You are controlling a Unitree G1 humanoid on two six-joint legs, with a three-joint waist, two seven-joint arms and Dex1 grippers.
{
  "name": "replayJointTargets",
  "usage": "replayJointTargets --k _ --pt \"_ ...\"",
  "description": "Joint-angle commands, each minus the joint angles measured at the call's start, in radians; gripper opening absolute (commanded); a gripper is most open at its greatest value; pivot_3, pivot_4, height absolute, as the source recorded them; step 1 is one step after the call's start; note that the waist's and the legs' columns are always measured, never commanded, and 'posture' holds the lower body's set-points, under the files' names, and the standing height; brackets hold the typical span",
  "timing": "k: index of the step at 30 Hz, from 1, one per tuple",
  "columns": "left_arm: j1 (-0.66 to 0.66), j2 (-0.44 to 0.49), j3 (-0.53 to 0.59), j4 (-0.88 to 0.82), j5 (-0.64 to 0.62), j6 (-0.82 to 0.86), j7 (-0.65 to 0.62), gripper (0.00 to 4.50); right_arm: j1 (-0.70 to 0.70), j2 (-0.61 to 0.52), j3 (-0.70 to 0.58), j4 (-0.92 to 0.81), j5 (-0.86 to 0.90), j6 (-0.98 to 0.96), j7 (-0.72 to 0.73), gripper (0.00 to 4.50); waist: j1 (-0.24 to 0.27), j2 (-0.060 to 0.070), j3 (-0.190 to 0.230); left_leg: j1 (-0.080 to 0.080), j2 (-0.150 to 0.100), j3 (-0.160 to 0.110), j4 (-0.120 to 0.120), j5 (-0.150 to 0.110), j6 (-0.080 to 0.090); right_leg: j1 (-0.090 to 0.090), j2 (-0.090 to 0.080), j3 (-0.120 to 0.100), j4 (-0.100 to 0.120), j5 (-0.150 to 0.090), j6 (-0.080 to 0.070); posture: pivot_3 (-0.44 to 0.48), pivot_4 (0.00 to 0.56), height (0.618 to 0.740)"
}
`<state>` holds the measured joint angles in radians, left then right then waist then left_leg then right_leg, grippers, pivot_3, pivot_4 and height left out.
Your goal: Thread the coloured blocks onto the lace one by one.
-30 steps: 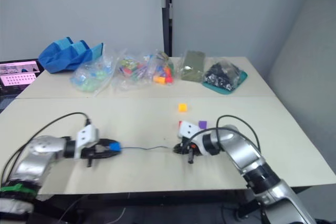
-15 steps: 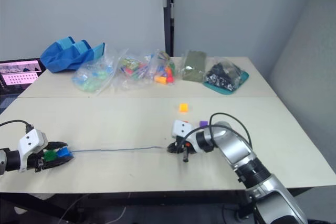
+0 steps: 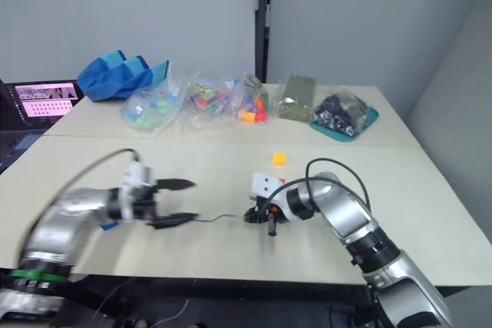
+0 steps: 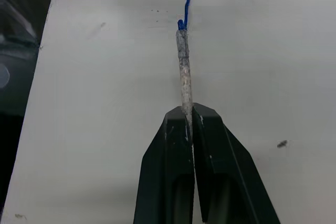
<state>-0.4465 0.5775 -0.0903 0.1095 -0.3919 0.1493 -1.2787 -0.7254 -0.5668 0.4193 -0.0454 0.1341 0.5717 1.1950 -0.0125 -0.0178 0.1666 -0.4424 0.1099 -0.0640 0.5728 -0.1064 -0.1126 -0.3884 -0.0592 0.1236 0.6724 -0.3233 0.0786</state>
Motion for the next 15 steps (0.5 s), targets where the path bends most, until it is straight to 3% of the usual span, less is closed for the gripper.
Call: replayJointTargets --k 1,10,15 --pt "-0.032 -0.040 -0.044 0.044 0.062 -0.085 0.008 4.48 0.005 -0.021 -0.010 -0.056 0.006 0.035 0.000 0.00 -0.006 0.000 0.000 0.000 0.000 0.000 0.000 0.000 0.000 0.000 0.000 0.000 0.000 0.000 0.000 0.000 0.150 0.740" --pt "-0.113 -0.168 -0.117 0.292 0.182 -0.230 0.039 4.48 0.029 -0.041 -0.008 -0.110 0.008 0.083 -0.015 0.00 -0.003 0.000 0.000 0.000 0.000 -0.001 0.000 0.000 0.000 0.000 0.000 0.000 0.001 0.000 0.000 0.000 0.150 0.740" --pt "-0.133 -0.207 -0.124 0.306 0.169 -0.222 0.005 3.00 0.034 -0.043 -0.012 -0.121 0.012 0.093 -0.024 0.00 -0.002 0.000 0.000 0.000 0.000 -0.001 0.000 0.000 0.000 0.000 0.000 0.000 0.000 0.000 0.000 0.000 0.150 0.740"
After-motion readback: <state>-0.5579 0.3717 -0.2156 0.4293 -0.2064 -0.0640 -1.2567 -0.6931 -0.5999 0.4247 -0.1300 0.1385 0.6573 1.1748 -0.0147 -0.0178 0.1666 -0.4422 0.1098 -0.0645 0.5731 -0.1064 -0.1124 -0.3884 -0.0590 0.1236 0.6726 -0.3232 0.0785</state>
